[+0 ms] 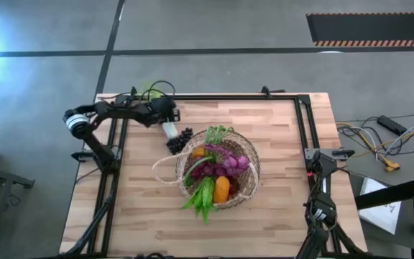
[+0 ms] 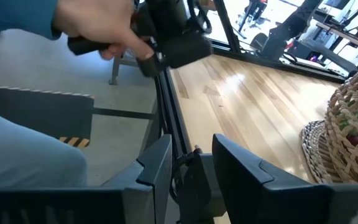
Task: Build produce basket
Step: Put the celery into the basket
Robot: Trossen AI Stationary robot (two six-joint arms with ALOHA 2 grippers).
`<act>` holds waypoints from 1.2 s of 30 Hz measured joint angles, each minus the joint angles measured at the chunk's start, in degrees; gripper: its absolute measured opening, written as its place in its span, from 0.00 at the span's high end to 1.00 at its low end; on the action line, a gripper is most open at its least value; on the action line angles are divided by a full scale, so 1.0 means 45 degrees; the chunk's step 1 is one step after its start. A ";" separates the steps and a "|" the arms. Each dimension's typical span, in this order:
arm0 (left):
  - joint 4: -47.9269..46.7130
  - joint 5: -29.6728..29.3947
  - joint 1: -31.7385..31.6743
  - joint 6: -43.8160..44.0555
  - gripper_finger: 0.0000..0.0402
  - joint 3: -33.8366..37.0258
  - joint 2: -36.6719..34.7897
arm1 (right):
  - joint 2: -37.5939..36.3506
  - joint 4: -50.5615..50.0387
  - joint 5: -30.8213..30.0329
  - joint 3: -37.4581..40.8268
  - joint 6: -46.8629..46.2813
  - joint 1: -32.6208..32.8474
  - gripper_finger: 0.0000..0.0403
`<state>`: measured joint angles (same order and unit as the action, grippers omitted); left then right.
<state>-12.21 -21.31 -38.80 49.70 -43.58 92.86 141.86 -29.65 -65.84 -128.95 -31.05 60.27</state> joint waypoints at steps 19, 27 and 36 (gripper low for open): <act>0.0592 -0.1357 0.2053 -0.7097 0.85 -0.0450 -0.8033 | 0.0000 0.0287 -0.0049 0.0024 -0.1122 0.0019 0.73; 0.3419 0.0457 0.6466 -0.9085 0.85 -0.0259 -1.1757 | 0.0000 0.0330 -0.0232 0.0034 -0.0938 -0.0131 0.73; 0.7284 0.3542 1.0482 -1.4129 0.85 -0.0163 -1.0236 | 0.0000 0.0457 -0.0719 0.0010 -0.0300 -0.0229 0.73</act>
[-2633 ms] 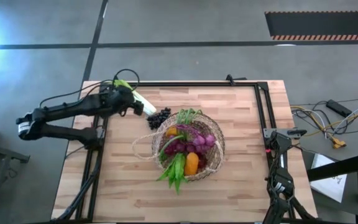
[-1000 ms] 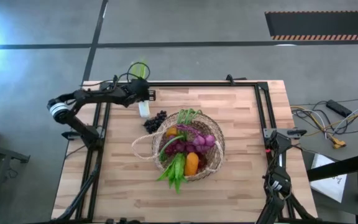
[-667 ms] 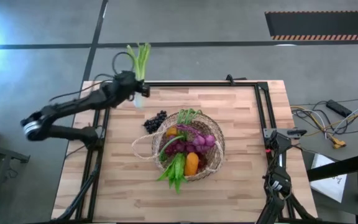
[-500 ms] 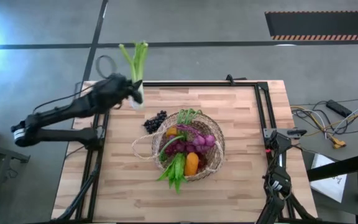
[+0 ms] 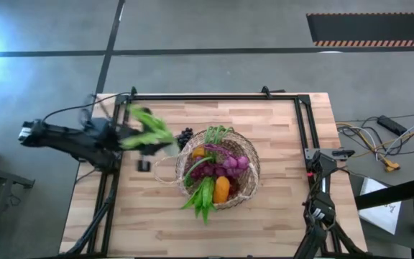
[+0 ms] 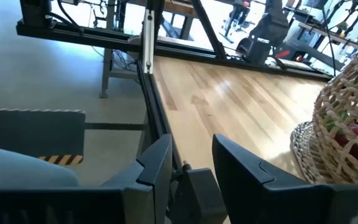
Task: Build produce basket
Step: Put the celery into the basket
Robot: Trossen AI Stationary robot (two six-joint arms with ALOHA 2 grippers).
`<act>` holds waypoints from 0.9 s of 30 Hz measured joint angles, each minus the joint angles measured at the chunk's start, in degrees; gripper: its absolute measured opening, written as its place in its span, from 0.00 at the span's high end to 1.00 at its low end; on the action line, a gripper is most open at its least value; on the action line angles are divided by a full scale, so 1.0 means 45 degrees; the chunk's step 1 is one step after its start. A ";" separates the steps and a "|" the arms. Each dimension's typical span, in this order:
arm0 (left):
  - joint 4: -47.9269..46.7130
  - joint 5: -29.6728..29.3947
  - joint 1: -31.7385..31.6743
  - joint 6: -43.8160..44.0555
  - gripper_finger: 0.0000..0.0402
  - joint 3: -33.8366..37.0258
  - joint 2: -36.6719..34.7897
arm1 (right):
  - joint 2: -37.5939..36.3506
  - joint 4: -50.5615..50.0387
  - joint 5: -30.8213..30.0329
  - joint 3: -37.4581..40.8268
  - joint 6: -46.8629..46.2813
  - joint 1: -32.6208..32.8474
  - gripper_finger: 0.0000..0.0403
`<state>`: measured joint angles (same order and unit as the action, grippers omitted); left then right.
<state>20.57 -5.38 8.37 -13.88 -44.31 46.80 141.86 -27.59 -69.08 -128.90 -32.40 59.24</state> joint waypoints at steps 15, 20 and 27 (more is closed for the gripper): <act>0.6312 0.2899 0.0070 -0.1593 0.85 0.0019 0.5058 | -0.0005 0.0345 0.0000 -0.0014 -0.0205 -0.0009 0.73; 0.5729 0.2914 -0.0188 -0.1777 0.85 0.0109 0.5759 | -0.0005 0.0384 0.0000 -0.0015 -0.0215 -0.0004 0.73; 0.5522 0.1930 -0.0391 -0.3779 0.85 0.0544 0.6966 | -0.0005 0.0397 0.0003 -0.0015 -0.0194 0.0025 0.73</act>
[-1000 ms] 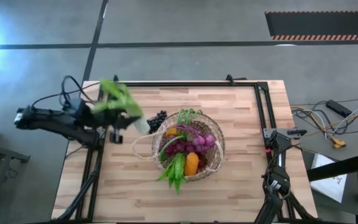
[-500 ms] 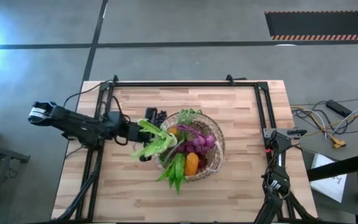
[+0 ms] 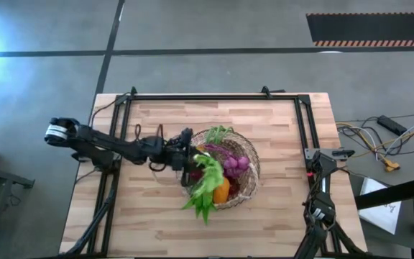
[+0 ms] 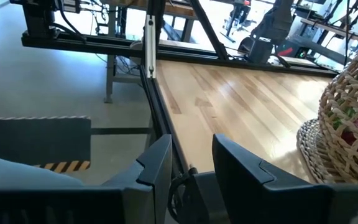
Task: Build produce basket
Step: Put the celery into the basket
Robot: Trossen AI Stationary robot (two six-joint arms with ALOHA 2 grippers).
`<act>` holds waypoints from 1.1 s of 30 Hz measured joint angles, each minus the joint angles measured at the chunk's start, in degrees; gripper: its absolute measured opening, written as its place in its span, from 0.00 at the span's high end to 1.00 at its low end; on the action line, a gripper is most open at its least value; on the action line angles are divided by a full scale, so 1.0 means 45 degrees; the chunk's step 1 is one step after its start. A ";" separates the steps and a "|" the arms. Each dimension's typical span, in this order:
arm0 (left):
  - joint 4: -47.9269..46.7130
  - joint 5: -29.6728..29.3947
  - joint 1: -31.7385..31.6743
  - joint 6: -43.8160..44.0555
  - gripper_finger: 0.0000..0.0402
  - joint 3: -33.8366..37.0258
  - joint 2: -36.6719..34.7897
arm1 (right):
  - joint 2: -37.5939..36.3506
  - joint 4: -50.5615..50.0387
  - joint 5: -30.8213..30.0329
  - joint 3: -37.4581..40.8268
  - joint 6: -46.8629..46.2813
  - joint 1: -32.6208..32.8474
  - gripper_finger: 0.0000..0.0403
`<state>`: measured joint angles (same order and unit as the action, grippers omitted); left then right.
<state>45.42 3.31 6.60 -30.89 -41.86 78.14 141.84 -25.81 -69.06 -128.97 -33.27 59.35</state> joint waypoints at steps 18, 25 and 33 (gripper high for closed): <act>-0.6410 -0.5813 0.0055 0.3140 0.57 -0.1027 -0.1069 | 0.0000 0.0011 0.0031 0.0049 -0.0016 0.0053 0.73; -0.8229 -0.5809 0.0057 0.4781 0.43 -0.2209 -0.1910 | 0.0000 0.0123 0.0060 0.0063 0.0003 0.0058 0.73; -0.8437 -0.5835 0.0352 0.4810 0.40 -0.2298 -0.2443 | -0.0010 0.0147 0.0079 0.0121 -0.0002 0.0058 0.73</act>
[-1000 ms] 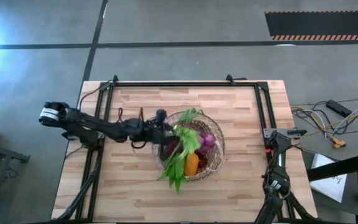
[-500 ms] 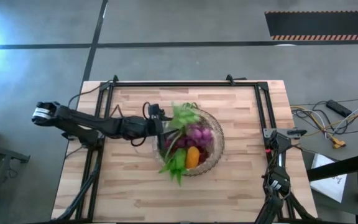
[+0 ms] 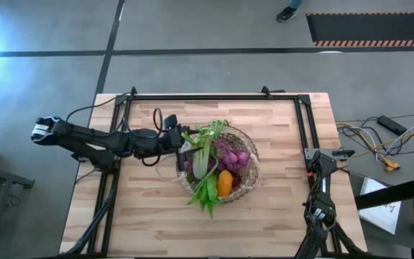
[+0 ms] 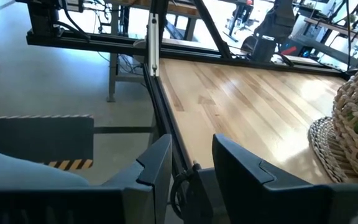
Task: Build produce basket
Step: Put the celery into the basket, then put the grapes into the basket
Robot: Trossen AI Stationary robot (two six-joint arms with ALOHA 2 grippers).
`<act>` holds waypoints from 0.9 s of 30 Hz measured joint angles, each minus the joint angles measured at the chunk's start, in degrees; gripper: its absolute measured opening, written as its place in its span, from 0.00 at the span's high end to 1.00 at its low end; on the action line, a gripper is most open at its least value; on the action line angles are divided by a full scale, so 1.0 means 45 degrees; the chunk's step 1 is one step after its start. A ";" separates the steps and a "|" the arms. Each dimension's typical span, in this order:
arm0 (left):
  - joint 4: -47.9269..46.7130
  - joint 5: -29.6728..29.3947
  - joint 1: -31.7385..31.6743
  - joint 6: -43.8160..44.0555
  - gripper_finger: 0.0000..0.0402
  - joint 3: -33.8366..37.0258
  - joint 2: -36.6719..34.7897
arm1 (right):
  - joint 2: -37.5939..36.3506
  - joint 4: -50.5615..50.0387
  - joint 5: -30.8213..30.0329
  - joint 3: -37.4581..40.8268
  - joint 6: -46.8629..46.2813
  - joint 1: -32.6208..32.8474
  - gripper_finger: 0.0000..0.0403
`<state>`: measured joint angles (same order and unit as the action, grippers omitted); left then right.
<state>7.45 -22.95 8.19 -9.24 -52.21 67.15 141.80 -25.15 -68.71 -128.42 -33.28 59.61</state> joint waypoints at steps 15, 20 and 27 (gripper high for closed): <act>-0.5005 -0.1206 0.2297 0.1135 0.40 -0.2954 -0.0935 | 0.0000 0.0005 0.0025 0.0017 -0.0019 0.0000 0.73; -0.8187 -0.4549 0.4018 0.1950 0.40 -0.4154 -0.0978 | 0.0000 0.0005 0.0025 0.0020 -0.0019 0.0000 0.73; -1.0676 -0.9796 0.6941 0.3500 0.40 -0.4641 -0.1003 | 0.0000 0.0029 0.0025 0.0020 -0.0024 0.0000 0.73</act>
<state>-40.59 -67.03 39.43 6.51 -73.09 62.63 141.80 -25.02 -68.60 -128.33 -33.39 59.61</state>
